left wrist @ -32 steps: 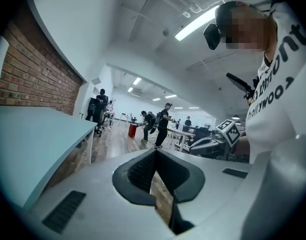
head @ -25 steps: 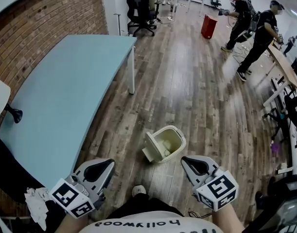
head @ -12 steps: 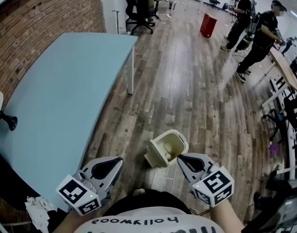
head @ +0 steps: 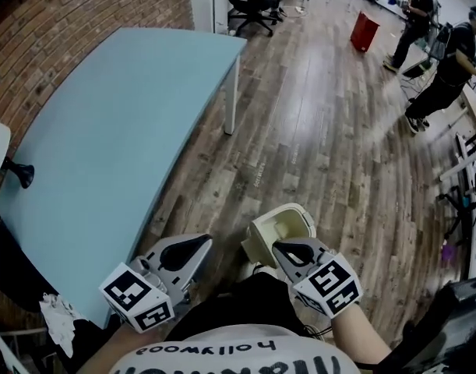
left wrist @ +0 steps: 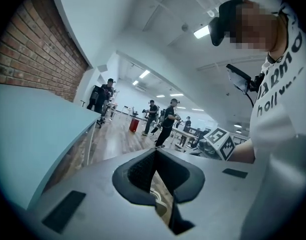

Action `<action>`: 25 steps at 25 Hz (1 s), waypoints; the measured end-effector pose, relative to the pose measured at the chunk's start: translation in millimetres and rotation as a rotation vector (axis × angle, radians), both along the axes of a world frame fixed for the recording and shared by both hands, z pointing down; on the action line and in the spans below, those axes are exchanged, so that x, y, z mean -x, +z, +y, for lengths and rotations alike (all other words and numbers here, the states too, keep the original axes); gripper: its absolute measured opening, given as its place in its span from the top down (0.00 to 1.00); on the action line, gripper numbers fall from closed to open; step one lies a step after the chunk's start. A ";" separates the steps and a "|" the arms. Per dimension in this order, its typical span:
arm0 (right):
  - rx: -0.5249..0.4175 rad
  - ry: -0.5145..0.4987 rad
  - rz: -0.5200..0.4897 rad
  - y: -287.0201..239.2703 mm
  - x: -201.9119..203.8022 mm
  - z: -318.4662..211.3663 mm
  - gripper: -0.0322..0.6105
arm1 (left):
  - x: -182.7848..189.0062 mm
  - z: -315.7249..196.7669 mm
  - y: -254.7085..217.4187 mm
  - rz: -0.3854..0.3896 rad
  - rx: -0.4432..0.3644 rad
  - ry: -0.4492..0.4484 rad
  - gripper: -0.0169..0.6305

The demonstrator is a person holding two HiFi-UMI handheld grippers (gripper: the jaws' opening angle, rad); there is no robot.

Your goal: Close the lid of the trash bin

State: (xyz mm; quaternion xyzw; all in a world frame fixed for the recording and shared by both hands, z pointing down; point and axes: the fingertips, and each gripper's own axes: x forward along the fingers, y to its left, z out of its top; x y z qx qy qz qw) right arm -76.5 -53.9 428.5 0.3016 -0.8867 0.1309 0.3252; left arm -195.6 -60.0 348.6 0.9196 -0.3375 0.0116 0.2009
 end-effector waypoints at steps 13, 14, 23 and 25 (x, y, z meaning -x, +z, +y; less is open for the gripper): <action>0.136 -0.517 0.258 134.4 11.4 -9.0 0.94 | -35.4 -21.6 35.4 -0.059 0.123 -0.162 0.96; 0.133 -0.548 0.269 142.8 11.8 -9.9 0.94 | -37.8 -23.6 37.0 -0.068 0.129 -0.174 0.96; 0.056 -0.797 0.458 190.9 -5.0 -5.8 0.94 | -52.3 -25.3 48.2 -0.096 0.184 -0.291 0.96; 0.064 -0.787 0.452 194.6 -11.6 -9.5 0.94 | -56.8 -27.9 51.5 -0.091 0.186 -0.306 0.96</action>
